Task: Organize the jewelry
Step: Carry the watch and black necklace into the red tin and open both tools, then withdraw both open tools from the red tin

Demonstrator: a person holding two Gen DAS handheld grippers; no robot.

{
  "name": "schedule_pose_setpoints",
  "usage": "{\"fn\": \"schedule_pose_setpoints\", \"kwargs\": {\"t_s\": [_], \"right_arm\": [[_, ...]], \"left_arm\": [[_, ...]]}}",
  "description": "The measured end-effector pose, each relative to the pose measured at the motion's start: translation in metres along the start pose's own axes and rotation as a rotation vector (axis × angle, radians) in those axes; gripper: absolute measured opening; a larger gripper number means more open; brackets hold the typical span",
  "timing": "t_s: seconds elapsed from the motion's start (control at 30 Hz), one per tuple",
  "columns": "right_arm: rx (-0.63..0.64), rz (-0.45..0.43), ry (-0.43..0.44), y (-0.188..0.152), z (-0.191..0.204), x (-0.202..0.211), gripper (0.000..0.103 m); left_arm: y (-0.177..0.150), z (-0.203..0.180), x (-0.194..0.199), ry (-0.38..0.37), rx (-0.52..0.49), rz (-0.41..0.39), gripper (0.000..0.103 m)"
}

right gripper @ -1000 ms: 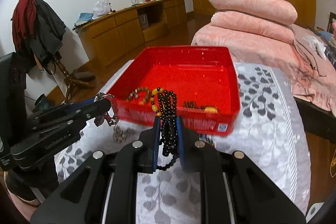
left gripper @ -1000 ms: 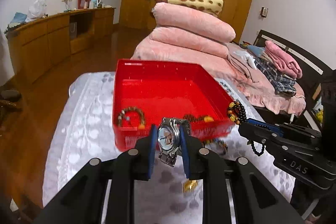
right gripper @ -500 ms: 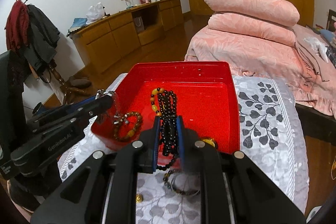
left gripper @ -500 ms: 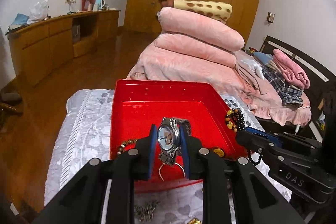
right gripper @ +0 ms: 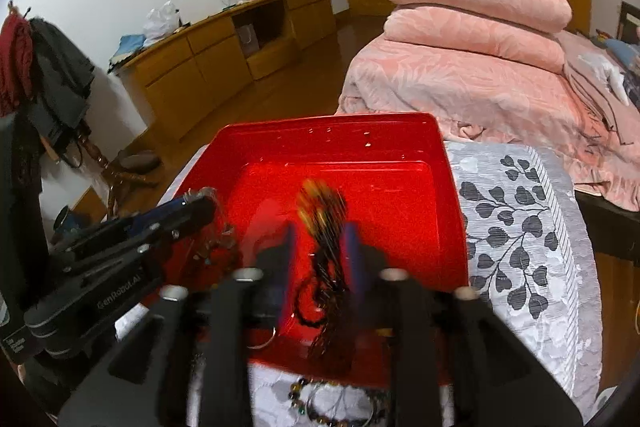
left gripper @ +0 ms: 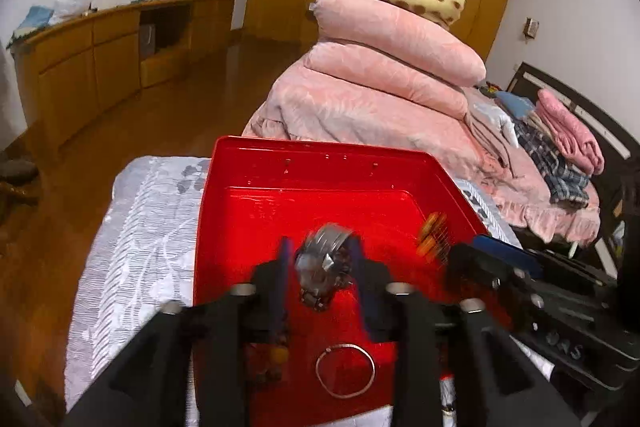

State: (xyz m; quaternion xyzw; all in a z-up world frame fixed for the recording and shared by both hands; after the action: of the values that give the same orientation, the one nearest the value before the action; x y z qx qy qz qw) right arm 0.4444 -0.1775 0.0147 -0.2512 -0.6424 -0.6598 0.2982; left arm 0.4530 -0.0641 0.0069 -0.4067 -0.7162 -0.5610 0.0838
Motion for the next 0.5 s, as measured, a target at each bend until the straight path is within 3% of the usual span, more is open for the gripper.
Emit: {"fn": "schedule_pose_setpoints", "kwargs": {"t_s": [0.23, 0.37, 0.5], "right_arm": [[-0.012, -0.05, -0.037, -0.002, -0.016, 0.017, 0.054], [-0.023, -0.087, -0.048, -0.01, -0.024, 0.038, 0.061], [-0.028, -0.115, -0.064, -0.027, -0.028, 0.059, 0.069]], "left_arm": [[0.006, 0.007, 0.038, 0.018, -0.001, -0.083, 0.069], [0.0, 0.014, 0.068, 0.083, -0.013, -0.104, 0.081], [-0.019, 0.021, 0.091, 0.13, -0.012, -0.097, 0.084]]}}
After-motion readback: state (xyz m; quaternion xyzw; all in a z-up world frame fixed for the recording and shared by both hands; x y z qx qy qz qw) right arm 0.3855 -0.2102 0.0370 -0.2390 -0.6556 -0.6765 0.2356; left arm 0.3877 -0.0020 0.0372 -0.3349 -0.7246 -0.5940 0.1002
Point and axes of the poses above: each gripper's, at about its wrist camera, not at the fingertips, and x roughly against the way its jaws point, z to its left, y to its top, the point moved 9 cm from there along -x, roughly the way its jaws point, and after that the axes turned 12 degrees about -y, right-handed, at the moved point
